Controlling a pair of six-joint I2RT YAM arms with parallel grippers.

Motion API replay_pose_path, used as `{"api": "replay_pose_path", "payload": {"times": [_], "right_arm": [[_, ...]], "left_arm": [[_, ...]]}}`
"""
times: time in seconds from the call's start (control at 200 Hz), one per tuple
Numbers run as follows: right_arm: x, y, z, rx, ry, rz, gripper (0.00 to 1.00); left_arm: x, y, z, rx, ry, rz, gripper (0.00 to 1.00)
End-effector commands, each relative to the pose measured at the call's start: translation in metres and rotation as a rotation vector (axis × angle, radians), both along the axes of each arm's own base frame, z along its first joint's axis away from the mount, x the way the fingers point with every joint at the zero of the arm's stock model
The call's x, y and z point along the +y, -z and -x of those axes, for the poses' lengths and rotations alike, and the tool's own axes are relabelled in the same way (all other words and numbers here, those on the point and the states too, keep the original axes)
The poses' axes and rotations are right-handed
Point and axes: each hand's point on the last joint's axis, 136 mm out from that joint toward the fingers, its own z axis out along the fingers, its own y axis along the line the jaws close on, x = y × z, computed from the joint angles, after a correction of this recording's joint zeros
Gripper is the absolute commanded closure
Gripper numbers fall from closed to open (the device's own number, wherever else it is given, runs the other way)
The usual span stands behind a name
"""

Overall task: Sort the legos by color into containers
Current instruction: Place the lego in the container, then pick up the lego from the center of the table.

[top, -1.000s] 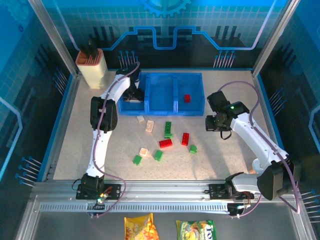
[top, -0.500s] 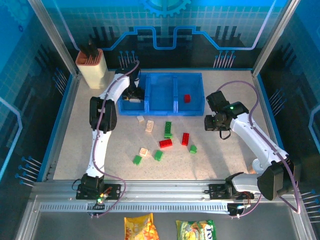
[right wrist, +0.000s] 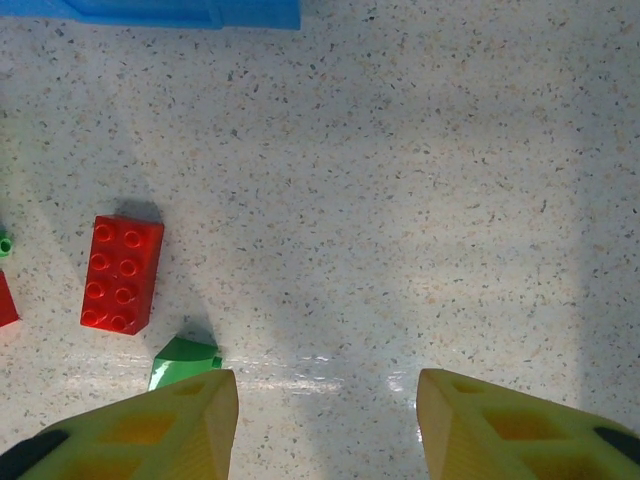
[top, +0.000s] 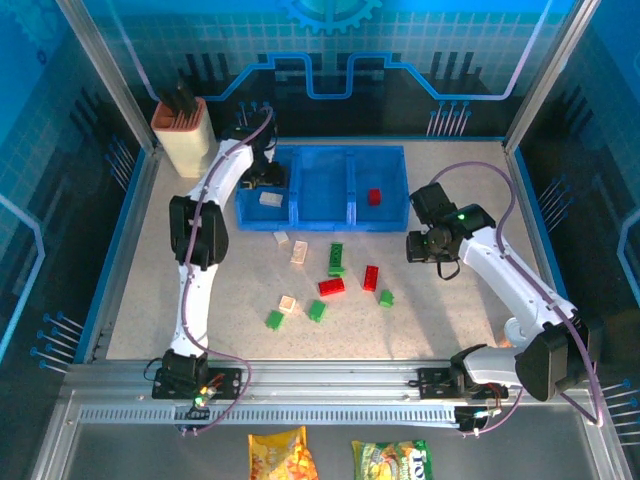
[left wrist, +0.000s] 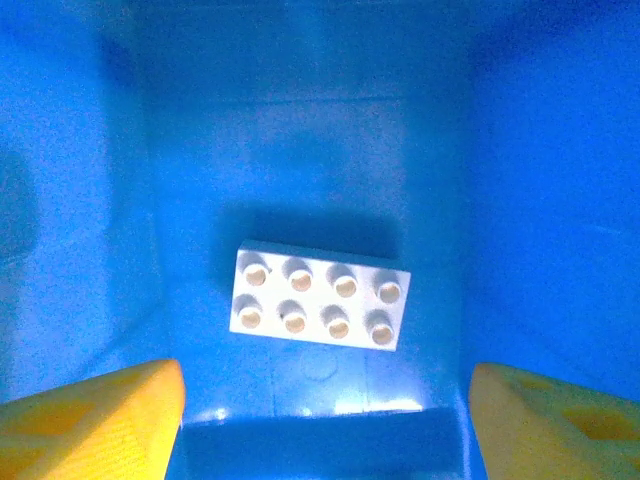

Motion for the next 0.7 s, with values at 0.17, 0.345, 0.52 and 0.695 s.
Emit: {"api": "replay_pose_path", "payload": {"times": [0.17, 0.345, 0.52, 0.695], "right_arm": [[0.017, -0.005, -0.004, -0.016, -0.023, -0.018, 0.48], [0.028, 0.0, -0.006, -0.009, -0.038, -0.019, 0.48], [0.04, 0.004, -0.007, 0.002, -0.057, -0.016, 0.48], [0.055, 0.009, -0.009, 0.013, -0.083, -0.02, 0.48]], "left_arm": [[0.006, -0.068, 0.022, -0.106, 0.017, 0.027, 0.24], [0.006, -0.083, 0.04, -0.134, 0.023, 0.047, 0.24], [0.009, -0.087, 0.065, -0.136, 0.022, 0.058, 0.24], [0.014, -0.09, 0.095, -0.142, 0.0, 0.089, 0.23]]}}
